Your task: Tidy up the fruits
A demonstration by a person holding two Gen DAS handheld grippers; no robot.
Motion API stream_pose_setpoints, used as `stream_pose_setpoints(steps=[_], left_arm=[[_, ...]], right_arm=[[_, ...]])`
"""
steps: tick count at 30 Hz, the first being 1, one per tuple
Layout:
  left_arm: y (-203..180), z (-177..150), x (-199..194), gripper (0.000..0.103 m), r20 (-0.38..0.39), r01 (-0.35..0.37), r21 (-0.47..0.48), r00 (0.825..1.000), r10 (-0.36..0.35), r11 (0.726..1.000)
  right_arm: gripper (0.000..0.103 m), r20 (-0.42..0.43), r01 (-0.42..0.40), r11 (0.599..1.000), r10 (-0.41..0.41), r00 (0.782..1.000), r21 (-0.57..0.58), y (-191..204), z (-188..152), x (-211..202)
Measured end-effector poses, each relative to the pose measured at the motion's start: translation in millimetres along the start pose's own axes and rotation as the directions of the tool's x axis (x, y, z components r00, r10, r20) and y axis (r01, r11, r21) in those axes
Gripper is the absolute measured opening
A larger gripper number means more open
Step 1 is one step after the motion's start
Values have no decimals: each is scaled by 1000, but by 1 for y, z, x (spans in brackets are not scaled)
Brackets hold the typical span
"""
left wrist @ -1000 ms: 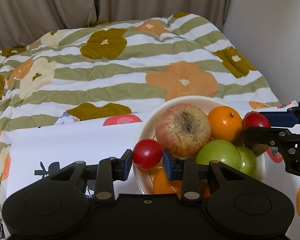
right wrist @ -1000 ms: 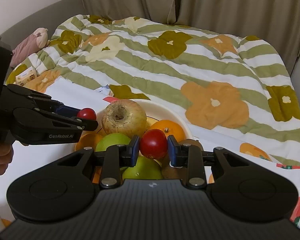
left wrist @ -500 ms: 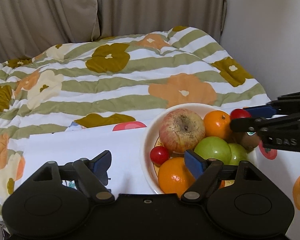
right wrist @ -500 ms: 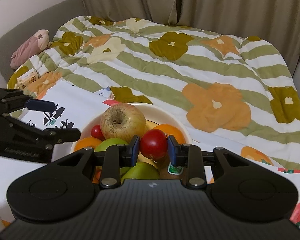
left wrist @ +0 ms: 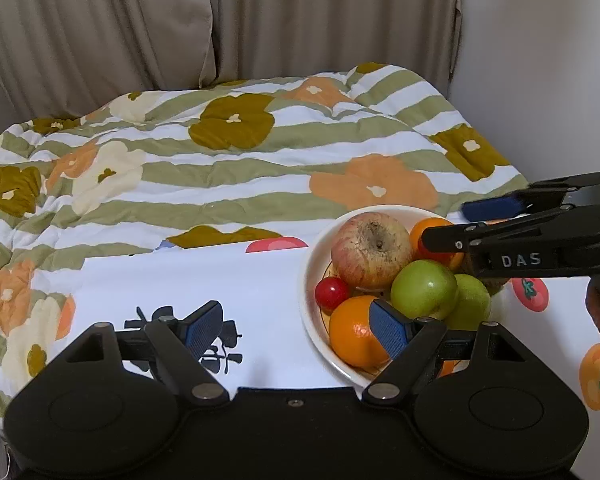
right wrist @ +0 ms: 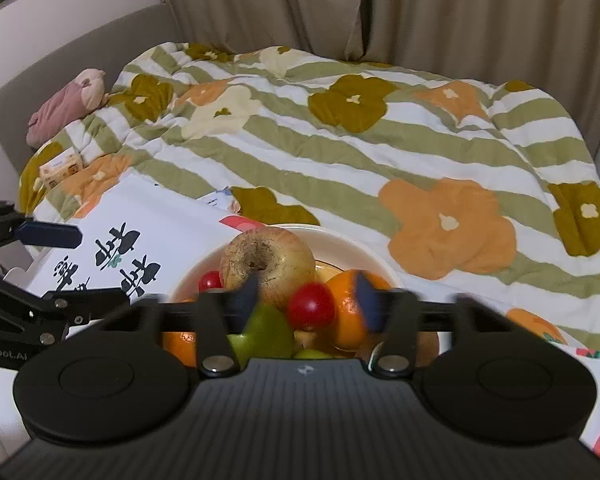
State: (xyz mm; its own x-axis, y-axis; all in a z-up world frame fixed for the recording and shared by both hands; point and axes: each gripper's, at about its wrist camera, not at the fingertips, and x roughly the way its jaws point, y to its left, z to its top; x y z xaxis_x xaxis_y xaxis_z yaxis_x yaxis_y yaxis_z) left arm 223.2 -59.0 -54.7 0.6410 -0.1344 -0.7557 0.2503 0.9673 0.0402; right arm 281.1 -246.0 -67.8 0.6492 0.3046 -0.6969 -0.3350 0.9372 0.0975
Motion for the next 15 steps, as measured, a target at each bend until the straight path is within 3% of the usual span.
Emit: stream_pose_setpoints(steps=[2,15], left_arm=[[0,-3,-5,86,8,-8,1,1000,8,1000],[-9,-23,-65,88,100,-21,-3,995,21,1000]], right_arm=[[94,24,8,1000,-8,1000,20,0,-2,-7],[94,68,81,996,-84,994,45,24,-22,-76]])
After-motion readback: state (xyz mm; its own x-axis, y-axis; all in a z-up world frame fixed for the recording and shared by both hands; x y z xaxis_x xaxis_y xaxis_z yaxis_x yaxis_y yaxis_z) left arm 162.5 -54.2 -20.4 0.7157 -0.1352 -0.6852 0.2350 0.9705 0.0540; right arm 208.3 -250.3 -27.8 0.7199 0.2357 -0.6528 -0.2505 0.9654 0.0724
